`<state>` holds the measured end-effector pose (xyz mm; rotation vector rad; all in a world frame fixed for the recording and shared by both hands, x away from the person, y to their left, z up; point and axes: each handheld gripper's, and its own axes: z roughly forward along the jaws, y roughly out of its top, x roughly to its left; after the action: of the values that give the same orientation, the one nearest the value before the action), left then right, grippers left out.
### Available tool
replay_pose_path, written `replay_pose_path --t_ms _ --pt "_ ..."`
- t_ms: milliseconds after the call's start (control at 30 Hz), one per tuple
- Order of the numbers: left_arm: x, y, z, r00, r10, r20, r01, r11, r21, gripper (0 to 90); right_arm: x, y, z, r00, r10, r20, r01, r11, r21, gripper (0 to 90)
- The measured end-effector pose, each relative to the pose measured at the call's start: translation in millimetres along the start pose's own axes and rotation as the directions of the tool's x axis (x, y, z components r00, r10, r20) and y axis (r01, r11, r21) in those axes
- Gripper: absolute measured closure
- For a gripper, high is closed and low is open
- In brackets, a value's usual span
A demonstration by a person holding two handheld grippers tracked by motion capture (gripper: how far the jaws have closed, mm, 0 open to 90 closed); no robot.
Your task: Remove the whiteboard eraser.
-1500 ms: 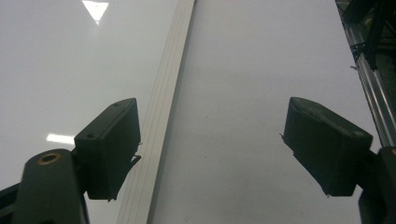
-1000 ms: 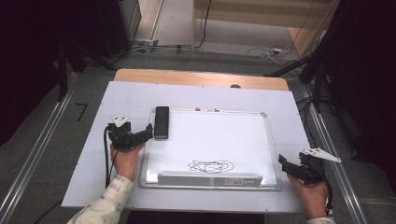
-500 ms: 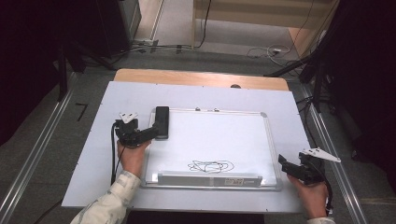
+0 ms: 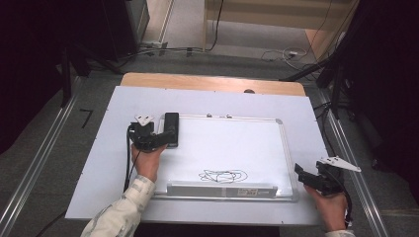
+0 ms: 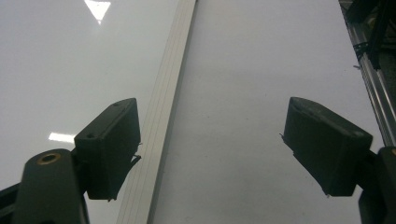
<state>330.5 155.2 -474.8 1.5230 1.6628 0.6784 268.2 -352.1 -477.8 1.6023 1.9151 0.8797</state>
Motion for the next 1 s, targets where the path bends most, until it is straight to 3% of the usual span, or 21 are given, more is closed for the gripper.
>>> replay_pose_path --t_ms 1000 --pt "-21.4 13.4 36.4 0.9962 0.074 -0.046 -0.072 0.9965 0.043 6.3 -0.6 0.0 0.1 1.0 0.004 -0.001 -0.004 1.0 0.002 17.4"
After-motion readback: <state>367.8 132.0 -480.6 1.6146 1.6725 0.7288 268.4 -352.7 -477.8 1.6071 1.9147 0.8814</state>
